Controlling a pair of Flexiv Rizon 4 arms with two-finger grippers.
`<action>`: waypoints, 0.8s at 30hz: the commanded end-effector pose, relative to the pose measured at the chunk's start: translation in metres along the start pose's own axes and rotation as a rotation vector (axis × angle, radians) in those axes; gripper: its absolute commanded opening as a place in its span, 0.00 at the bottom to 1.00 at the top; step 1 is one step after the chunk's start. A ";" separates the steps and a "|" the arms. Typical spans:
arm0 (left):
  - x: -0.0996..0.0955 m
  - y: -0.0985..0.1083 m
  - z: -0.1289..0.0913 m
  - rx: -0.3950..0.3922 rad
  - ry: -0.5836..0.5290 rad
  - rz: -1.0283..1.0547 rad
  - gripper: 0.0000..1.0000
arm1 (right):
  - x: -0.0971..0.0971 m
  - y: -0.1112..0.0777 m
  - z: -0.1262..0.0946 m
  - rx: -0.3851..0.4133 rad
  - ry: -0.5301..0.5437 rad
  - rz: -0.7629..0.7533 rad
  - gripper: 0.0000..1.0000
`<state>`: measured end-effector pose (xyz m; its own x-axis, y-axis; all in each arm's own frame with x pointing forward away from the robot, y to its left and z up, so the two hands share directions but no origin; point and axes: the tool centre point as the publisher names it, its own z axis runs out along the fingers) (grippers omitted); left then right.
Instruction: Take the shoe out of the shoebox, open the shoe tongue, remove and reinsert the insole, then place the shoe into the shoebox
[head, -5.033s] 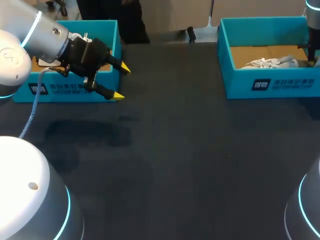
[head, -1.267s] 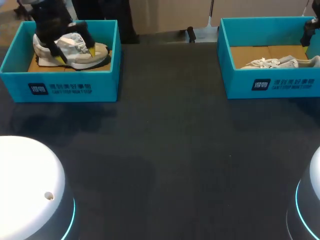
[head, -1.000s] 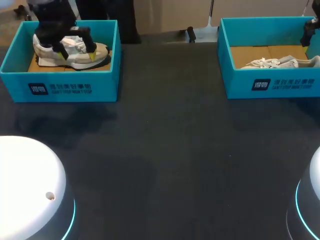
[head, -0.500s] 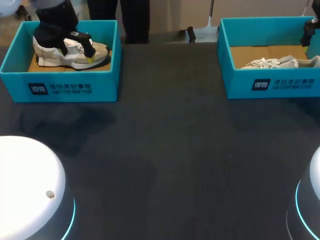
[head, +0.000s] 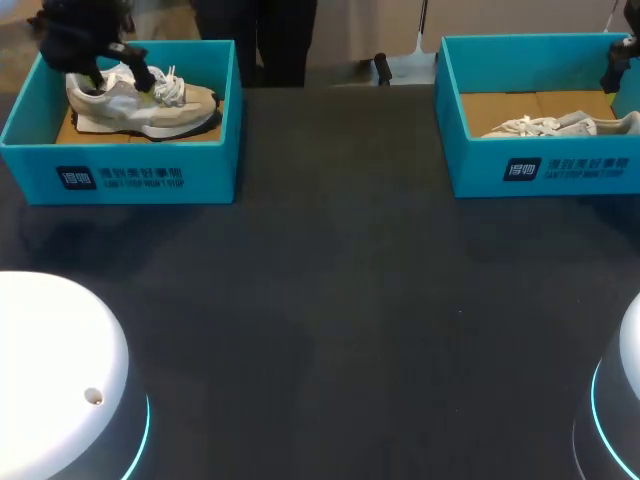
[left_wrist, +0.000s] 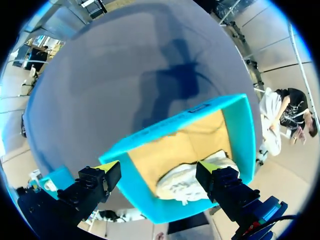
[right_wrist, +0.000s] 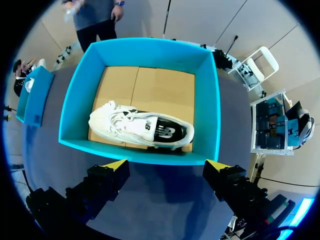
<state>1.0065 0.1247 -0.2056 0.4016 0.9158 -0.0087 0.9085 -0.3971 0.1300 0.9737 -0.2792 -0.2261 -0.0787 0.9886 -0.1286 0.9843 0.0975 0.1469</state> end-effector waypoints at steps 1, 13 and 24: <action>0.020 0.012 0.006 0.015 0.005 -0.018 1.00 | 0.000 0.000 0.000 0.000 0.000 0.000 1.00; 0.076 0.020 0.021 0.011 0.119 -0.116 1.00 | 0.000 0.000 0.000 0.000 0.000 0.000 1.00; 0.076 0.020 0.021 0.011 0.119 -0.116 1.00 | 0.000 0.000 0.000 0.000 0.000 0.000 1.00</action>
<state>1.0582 0.1851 -0.2246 0.2765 0.9564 0.0938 0.9502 -0.2867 0.1223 0.9737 -0.2792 -0.2261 -0.0787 0.9886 -0.1285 0.9843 0.0975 0.1469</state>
